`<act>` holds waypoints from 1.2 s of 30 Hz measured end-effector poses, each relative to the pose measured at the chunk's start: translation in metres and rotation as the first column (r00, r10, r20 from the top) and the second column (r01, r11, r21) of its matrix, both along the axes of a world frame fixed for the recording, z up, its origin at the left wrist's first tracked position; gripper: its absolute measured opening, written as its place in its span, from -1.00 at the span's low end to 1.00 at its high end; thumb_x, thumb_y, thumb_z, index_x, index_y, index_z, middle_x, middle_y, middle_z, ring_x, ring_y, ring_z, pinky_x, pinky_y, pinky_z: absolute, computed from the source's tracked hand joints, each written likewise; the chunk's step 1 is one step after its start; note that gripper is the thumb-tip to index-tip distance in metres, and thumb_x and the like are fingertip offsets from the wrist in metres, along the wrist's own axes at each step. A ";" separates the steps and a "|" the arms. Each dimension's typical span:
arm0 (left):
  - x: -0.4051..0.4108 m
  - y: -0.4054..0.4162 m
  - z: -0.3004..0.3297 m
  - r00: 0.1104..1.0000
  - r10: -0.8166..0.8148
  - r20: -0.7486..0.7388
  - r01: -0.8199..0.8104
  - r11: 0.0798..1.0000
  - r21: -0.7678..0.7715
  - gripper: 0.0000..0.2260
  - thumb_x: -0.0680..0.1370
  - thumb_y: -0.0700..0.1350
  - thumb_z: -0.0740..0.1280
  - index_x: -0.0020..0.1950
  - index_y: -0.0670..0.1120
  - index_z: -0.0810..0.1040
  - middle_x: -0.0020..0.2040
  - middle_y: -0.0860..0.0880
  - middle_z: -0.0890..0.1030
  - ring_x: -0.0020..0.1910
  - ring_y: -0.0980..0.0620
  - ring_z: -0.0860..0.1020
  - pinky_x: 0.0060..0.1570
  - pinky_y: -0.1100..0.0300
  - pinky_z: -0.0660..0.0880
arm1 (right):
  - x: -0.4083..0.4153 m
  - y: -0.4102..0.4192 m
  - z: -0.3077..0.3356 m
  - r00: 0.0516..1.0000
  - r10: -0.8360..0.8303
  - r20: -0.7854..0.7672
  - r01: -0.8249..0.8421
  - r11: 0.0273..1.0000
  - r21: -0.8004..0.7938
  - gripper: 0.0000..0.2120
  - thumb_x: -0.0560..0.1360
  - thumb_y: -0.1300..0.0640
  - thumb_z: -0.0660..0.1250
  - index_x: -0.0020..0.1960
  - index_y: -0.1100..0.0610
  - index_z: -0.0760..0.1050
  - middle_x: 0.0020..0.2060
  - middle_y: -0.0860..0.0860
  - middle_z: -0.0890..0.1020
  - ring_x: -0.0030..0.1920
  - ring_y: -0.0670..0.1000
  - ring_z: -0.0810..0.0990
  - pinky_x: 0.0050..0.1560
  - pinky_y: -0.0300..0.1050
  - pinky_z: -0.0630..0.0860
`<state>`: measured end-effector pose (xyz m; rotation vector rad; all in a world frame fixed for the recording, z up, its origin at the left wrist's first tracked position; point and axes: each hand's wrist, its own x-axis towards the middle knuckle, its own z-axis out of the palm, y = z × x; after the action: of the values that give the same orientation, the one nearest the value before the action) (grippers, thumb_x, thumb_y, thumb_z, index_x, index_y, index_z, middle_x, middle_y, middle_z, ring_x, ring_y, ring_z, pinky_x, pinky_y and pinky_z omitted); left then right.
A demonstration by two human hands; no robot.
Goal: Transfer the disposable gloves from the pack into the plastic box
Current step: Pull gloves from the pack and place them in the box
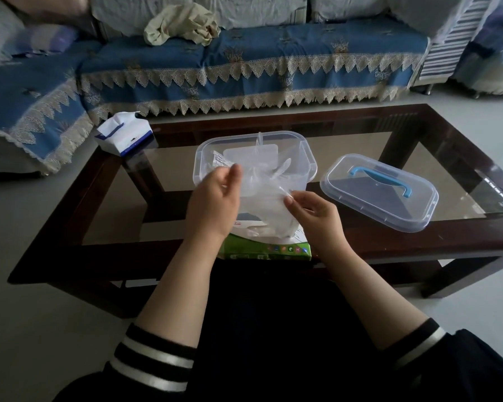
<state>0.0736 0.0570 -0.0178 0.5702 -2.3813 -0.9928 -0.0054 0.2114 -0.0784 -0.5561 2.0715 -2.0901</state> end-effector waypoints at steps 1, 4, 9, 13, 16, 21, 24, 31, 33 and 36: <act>-0.006 0.003 0.004 0.990 -0.076 0.117 0.077 0.997 -0.003 -0.29 0.46 0.40 -0.09 0.00 -0.17 0.55 -0.10 -0.11 0.63 -0.14 -0.08 0.59 -0.17 0.06 0.52 | 0.001 -0.001 0.001 1.000 0.006 -0.021 -0.005 1.000 0.005 -0.90 0.49 0.22 0.39 -0.14 0.03 0.59 -0.13 -0.05 0.64 -0.16 -0.26 0.59 0.00 -0.33 0.51; -0.021 0.012 0.003 0.961 -0.166 0.221 0.166 0.986 0.021 -0.52 0.51 0.33 0.20 -0.11 -0.10 0.55 -0.26 0.04 0.55 -0.26 0.09 0.52 -0.30 0.23 0.41 | 0.002 -0.003 -0.002 0.994 0.016 -0.109 -0.006 0.995 0.098 -0.89 0.47 0.17 0.42 -0.12 -0.03 0.58 -0.07 -0.06 0.61 -0.06 -0.16 0.59 0.05 -0.22 0.51; -0.030 0.016 -0.008 0.984 -0.161 0.072 0.164 0.986 -0.035 -0.87 0.57 -0.04 0.37 -0.14 -0.06 0.56 -0.28 0.11 0.54 -0.28 0.19 0.49 -0.29 0.40 0.35 | 0.002 0.001 -0.008 0.976 0.211 -0.050 -0.175 0.904 0.391 -0.38 0.33 0.00 0.54 0.27 0.10 0.33 0.14 -0.04 0.48 0.15 -0.05 0.47 0.16 -0.20 0.40; -0.029 0.013 -0.016 0.986 -0.166 0.028 0.168 0.953 -0.251 -0.80 0.66 -0.08 0.21 0.04 -0.15 0.59 -0.13 -0.02 0.64 -0.16 0.05 0.59 -0.26 0.35 0.41 | -0.004 0.007 -0.022 0.928 0.366 -0.064 -0.249 0.741 0.624 -0.12 0.31 0.05 0.57 0.45 0.11 0.14 0.28 0.07 0.40 0.28 0.05 0.40 0.28 -0.07 0.38; -0.027 0.009 -0.021 0.992 -0.128 -0.010 0.110 0.893 -0.436 -0.81 0.65 -0.14 0.21 0.07 -0.18 0.59 -0.16 -0.08 0.65 -0.21 -0.05 0.60 -0.37 0.25 0.35 | -0.007 0.011 -0.027 0.932 0.357 -0.054 -0.230 0.702 0.674 -0.17 0.32 0.00 0.55 0.44 0.05 0.17 0.26 0.04 0.42 0.27 0.05 0.40 0.28 -0.03 0.36; -0.023 -0.001 -0.017 0.987 -0.158 0.025 0.144 0.804 -0.577 -0.85 0.58 -0.29 0.29 0.08 -0.16 0.62 -0.21 -0.09 0.65 -0.32 -0.10 0.60 -0.39 0.25 0.33 | -0.009 0.009 -0.031 0.931 0.360 -0.064 -0.213 0.676 0.705 -0.17 0.34 -0.01 0.54 0.46 0.09 0.18 0.31 0.04 0.42 0.32 0.07 0.36 0.33 -0.03 0.30; -0.022 -0.004 -0.013 0.988 -0.152 0.032 0.136 0.743 -0.655 -0.85 0.55 -0.32 0.32 0.06 -0.19 0.63 -0.13 -0.11 0.68 -0.29 -0.15 0.62 -0.38 0.25 0.35 | -0.008 0.009 -0.031 0.931 0.357 -0.078 -0.194 0.664 0.722 -0.16 0.35 -0.01 0.53 0.48 0.10 0.16 0.36 0.05 0.39 0.35 0.07 0.33 0.34 -0.06 0.28; -0.026 -0.001 -0.013 0.991 -0.125 -0.053 0.067 0.785 -0.617 -0.82 0.50 -0.41 0.27 -0.06 -0.22 0.63 -0.10 -0.12 0.64 -0.07 -0.16 0.54 -0.17 0.04 0.48 | -0.009 0.008 -0.028 0.932 0.354 -0.073 -0.183 0.636 0.750 -0.13 0.35 -0.05 0.52 0.50 0.09 0.14 0.37 0.04 0.38 0.35 0.07 0.33 0.32 -0.05 0.30; -0.025 0.000 -0.012 0.988 -0.103 -0.119 0.017 0.821 -0.571 -0.83 0.52 -0.39 0.25 -0.06 -0.25 0.62 -0.12 -0.16 0.64 -0.10 -0.16 0.57 -0.18 0.08 0.47 | -0.008 0.008 -0.027 0.933 0.353 -0.075 -0.178 0.632 0.754 -0.14 0.36 -0.05 0.52 0.49 0.07 0.13 0.37 0.04 0.38 0.35 0.07 0.33 0.31 -0.05 0.29; -0.023 -0.005 -0.007 0.974 -0.044 -0.221 -0.074 0.864 -0.498 -0.84 0.55 -0.38 0.23 -0.02 -0.27 0.60 -0.08 -0.19 0.64 -0.14 -0.17 0.61 -0.21 0.06 0.53 | -0.008 0.010 -0.027 0.935 0.346 -0.084 -0.170 0.642 0.747 -0.17 0.36 -0.03 0.52 0.48 0.05 0.15 0.36 0.03 0.39 0.32 0.07 0.35 0.27 -0.06 0.30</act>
<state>0.0509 0.0517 -0.0248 0.2577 -2.2906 -0.3635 -0.0134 0.2215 -0.1059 -0.8930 2.5065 -0.9143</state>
